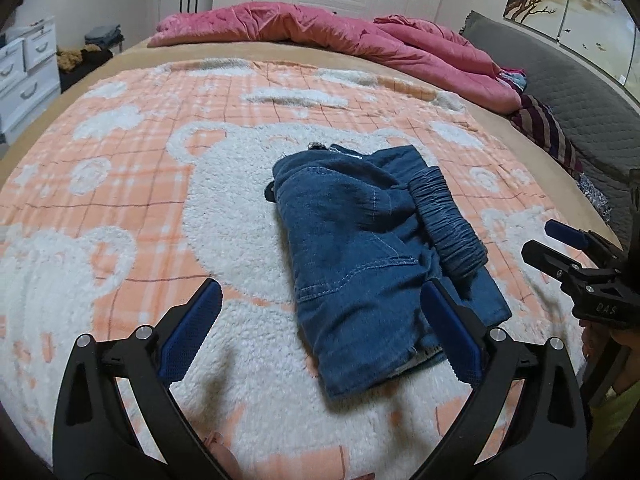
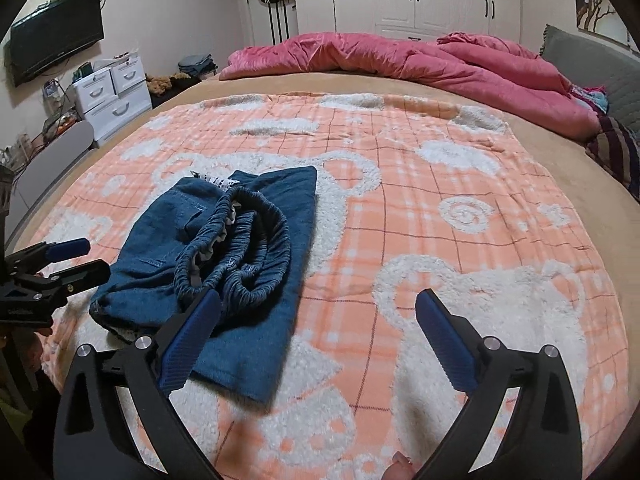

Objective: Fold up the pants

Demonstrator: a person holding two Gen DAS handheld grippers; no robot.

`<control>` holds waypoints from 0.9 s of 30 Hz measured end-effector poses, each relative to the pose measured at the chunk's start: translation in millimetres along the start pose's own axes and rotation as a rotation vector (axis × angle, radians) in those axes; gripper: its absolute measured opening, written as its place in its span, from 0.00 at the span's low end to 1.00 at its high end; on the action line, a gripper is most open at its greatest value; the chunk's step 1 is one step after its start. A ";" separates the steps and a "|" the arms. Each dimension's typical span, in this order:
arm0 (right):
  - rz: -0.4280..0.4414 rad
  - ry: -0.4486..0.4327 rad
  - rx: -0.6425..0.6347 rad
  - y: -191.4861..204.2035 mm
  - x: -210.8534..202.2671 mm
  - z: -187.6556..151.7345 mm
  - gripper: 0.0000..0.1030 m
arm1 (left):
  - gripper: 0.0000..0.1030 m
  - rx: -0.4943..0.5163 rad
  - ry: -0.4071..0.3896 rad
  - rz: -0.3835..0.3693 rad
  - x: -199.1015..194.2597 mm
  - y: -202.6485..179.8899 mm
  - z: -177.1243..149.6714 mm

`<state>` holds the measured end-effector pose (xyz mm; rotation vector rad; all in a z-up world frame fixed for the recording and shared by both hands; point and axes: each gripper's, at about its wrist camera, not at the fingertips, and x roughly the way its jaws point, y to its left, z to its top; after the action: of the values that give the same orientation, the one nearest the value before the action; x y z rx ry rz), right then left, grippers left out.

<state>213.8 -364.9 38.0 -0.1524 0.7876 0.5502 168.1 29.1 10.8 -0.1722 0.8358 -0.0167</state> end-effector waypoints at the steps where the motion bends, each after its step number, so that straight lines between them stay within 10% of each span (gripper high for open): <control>1: -0.001 -0.007 0.002 0.4 -2.3 -1.0 0.95 | 0.91 -0.001 -0.003 0.001 -2.4 0.0 -1.0; 27: 0.011 -0.118 0.083 18.2 -65.7 -57.5 0.95 | 0.91 -0.034 -0.050 0.016 -53.1 -12.5 -69.8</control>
<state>130.3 -395.5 45.3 -0.0388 0.6956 0.5313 81.5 11.0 6.0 -0.1976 0.7878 0.0165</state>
